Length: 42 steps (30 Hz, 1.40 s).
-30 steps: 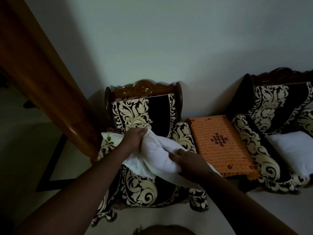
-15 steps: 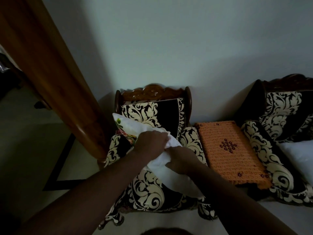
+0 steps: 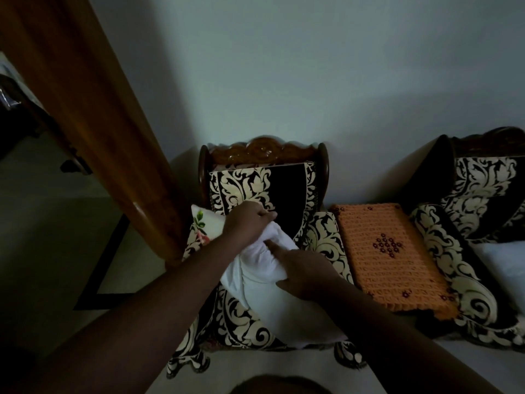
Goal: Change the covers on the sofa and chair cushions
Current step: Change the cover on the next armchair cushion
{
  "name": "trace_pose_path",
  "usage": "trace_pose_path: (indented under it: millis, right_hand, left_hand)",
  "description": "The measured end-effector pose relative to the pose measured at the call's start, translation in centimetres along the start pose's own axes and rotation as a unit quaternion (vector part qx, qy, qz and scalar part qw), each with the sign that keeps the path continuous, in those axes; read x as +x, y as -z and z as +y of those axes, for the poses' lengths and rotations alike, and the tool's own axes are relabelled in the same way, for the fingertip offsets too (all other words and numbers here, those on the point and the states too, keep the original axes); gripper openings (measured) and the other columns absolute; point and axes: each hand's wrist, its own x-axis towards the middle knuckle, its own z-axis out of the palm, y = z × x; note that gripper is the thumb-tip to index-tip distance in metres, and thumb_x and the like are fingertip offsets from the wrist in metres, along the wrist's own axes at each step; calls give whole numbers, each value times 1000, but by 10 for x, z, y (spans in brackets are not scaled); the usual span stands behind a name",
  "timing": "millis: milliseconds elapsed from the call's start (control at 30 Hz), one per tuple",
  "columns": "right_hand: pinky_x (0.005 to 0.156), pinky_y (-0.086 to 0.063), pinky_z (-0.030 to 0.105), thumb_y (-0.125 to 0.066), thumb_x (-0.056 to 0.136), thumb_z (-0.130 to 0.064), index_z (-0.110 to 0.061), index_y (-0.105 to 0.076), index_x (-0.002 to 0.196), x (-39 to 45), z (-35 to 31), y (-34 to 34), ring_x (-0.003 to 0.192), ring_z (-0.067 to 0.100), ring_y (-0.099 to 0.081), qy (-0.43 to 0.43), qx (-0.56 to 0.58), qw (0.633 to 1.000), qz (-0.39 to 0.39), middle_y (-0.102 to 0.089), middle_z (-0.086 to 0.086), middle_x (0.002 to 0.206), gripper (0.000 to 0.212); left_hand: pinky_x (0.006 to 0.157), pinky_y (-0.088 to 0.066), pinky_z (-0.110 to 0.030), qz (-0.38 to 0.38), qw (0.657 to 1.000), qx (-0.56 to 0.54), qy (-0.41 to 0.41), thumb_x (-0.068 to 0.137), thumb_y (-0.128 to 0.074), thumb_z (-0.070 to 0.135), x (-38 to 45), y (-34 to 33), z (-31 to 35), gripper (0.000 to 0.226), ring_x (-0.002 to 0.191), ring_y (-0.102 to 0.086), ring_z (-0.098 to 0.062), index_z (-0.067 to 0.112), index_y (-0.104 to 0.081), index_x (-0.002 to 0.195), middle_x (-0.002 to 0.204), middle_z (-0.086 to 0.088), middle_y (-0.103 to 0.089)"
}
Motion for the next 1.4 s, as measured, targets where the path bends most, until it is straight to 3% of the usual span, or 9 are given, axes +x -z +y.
trace_pose_path:
  millis: [200, 367, 567, 733, 833, 967, 1067, 1167, 1400]
  right_hand:
    - [99, -42, 27, -57, 101, -24, -6, -55, 138, 23, 8, 18, 131, 28, -53, -57, 55, 994, -81, -58, 12, 140, 41]
    - [71, -50, 31, -59, 94, -32, -20, -49, 137, 19, 19, 13, 84, 18, -66, -155, 166, 971, 76, -69, 1, 98, 45]
    - [88, -53, 36, -67, 78, -52, -33, -34, 153, 8, 26, 20, 104, 16, -65, -186, 332, 905, 187, -68, -6, 121, 84]
    - [83, -51, 32, -65, 86, -41, -26, -66, 119, 19, 27, 31, 97, 13, -66, -212, 364, 876, 234, -71, -8, 106, 36]
    - [91, -49, 45, -51, 91, -22, 6, -69, 106, 35, 44, 30, 103, 42, -65, -244, 345, 886, 191, -68, 30, 105, 36]
    - [90, -54, 36, -56, 87, -29, -16, -71, 105, 36, 31, 36, 98, 26, -68, -242, 377, 873, 194, -72, 5, 100, 27]
    - [95, -53, 36, -63, 83, -54, -24, -62, 130, 35, 19, 29, 107, 13, -66, -164, 383, 887, 200, -71, -4, 119, 56]
    - [92, -54, 38, -63, 80, -68, -33, -37, 152, 34, 9, 34, 111, 16, -65, -145, 294, 930, 169, -65, -3, 131, 84]
    - [69, -56, 36, -69, 84, -45, -37, -39, 130, 22, 5, 25, 83, 24, -71, -122, 166, 948, 241, -73, 2, 99, 56]
  left_hand:
    - [79, -51, -30, -35, 991, 4, -128, 101, -58, 37, -44, -36, 40, 25, 100, -68, -18, 27, -68, 121, 112, 0, -73]
    - [106, -42, -44, 1, 978, 10, -206, 96, -58, 51, -31, -30, 21, 64, 129, -52, -24, 28, -36, 152, 143, -2, -56]
    - [95, -42, -40, 138, 949, 100, -266, 90, -54, 68, -18, -23, -37, 69, 119, -56, -29, 21, -48, 141, 131, -6, -60]
    - [65, -37, -22, 91, 964, -83, -236, 87, -52, 46, -29, -24, -22, 41, 82, -66, -19, 14, -75, 99, 89, -8, -75]
    - [55, -21, -27, 33, 965, -113, -236, 91, -57, 30, -43, -33, -7, 35, 54, -45, -8, 30, -44, 59, 54, 12, -46]
    - [62, -35, -26, 83, 970, -49, -223, 93, -64, 37, -37, -26, -3, 16, 82, -64, -19, 25, -66, 103, 87, 8, -66]
    - [92, -50, -34, 121, 974, -17, -192, 88, -63, 59, -20, -16, -4, 66, 119, -56, -23, 22, -49, 141, 132, -4, -57]
    - [91, -50, -34, 137, 975, -115, -129, 86, -65, 65, -13, -1, 5, 75, 119, -53, -18, 25, -44, 147, 138, -2, -47]
    - [75, -52, -38, 108, 971, 160, -142, 100, -51, 47, 5, 19, 15, 33, 98, -63, -26, 26, -48, 125, 115, -2, -62]
